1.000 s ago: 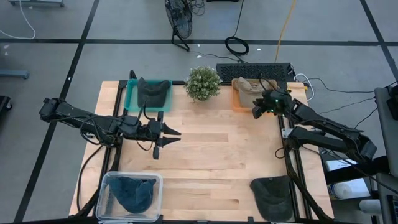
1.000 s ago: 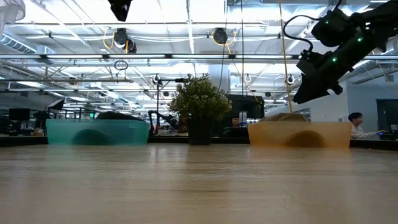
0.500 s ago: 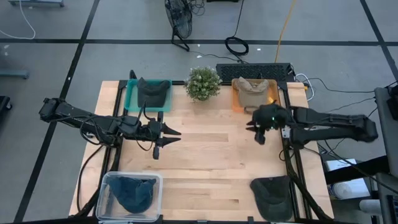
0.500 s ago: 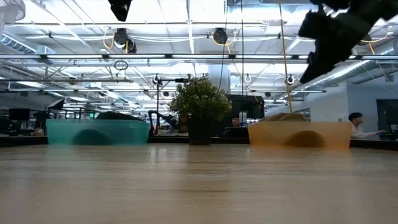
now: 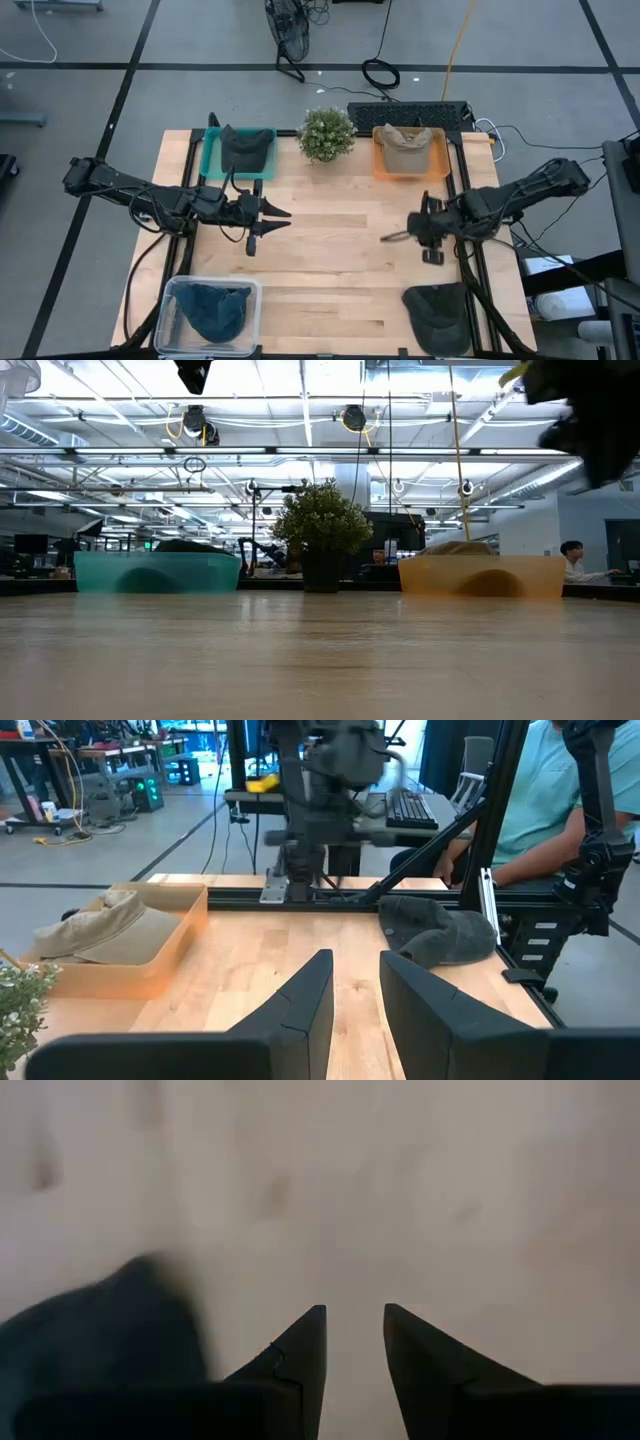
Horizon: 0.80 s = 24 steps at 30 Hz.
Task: Pick & Place hat
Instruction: Put the black cap into the green bin
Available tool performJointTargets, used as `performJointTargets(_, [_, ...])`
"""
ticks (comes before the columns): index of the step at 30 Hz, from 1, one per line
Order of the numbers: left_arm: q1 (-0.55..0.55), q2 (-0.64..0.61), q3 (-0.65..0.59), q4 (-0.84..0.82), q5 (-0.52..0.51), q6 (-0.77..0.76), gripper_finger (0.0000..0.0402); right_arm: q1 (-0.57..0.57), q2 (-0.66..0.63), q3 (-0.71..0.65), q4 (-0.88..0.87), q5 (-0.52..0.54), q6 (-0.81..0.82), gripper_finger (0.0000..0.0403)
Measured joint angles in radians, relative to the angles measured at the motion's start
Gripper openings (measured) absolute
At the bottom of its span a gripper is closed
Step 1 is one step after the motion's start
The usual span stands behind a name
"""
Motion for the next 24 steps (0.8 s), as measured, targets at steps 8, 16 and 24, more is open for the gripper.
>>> performJointTargets(8, [0.000, 0.000, 0.000, 0.000, 0.000, 0.000, 0.0095, 0.280, 0.026, 0.001, 0.018, -0.098, 0.349, 0.0093])
performJointTargets(16, [0.000, 0.000, 0.000, 0.000, 0.000, 0.000, 0.0095, 0.478, 0.068, 0.001, 0.113, -0.119, 0.564, 0.0093])
performJointTargets(24, [0.000, 0.000, 0.000, 0.000, 0.000, 0.000, 0.0095, 0.607, 0.222, 0.001, 0.224, -0.218, 0.642, 0.0080])
